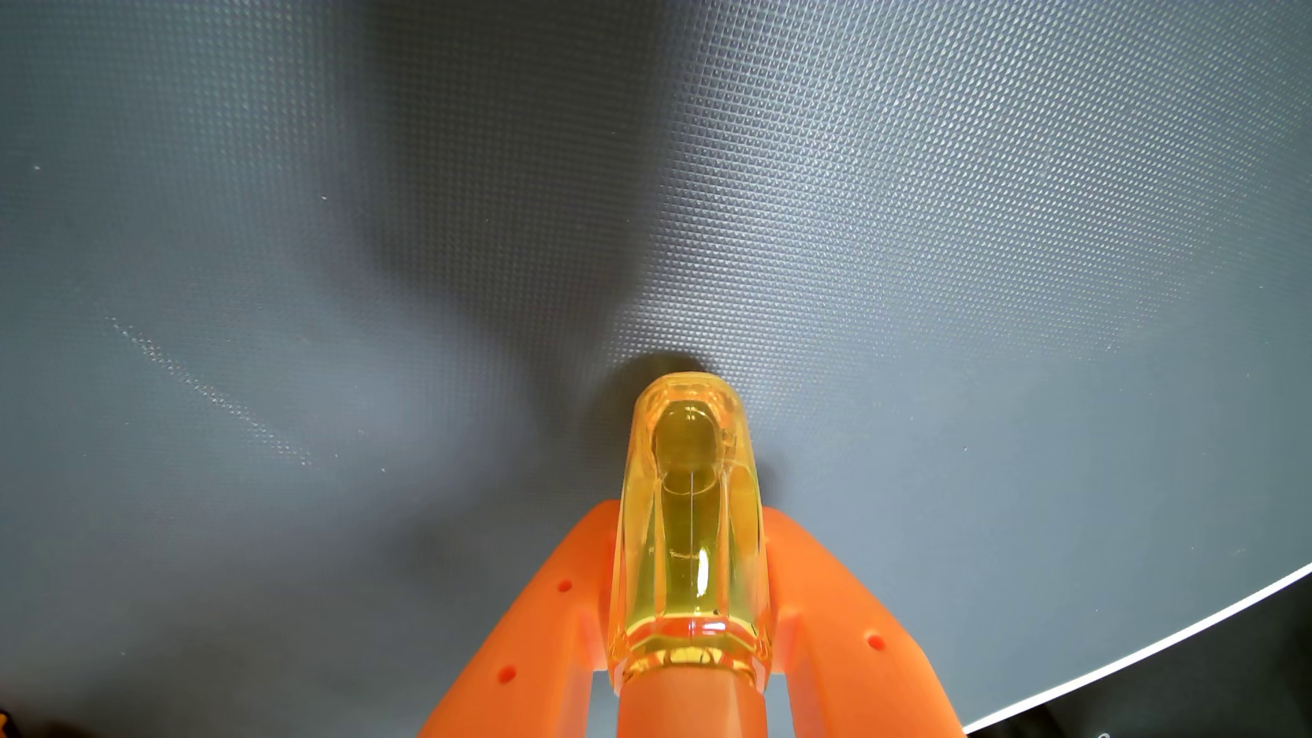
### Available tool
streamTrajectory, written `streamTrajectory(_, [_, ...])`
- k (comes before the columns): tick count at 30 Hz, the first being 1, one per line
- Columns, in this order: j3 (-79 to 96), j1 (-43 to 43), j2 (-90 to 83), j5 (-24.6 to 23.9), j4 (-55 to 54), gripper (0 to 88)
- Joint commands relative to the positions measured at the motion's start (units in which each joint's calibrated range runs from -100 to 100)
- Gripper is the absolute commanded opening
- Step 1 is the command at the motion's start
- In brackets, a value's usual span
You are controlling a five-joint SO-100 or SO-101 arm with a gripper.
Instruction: Grab the eyedrops
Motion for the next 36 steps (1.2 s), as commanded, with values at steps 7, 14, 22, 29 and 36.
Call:
streamTrajectory(7, [-0.9,0.1,-0.7,0.3,-0.5,1.0])
streamTrajectory(14, [-1.3,0.0,-1.6,1.7,-0.1,0.6])
streamTrajectory(22, [-12.7,1.8,-1.5,7.3,10.3,0.6])
streamTrajectory(29, [-27.0,1.3,-1.5,13.0,23.2,0.6])
streamTrajectory(36, [-33.7,-0.2,-1.6,19.0,27.5,0.6])
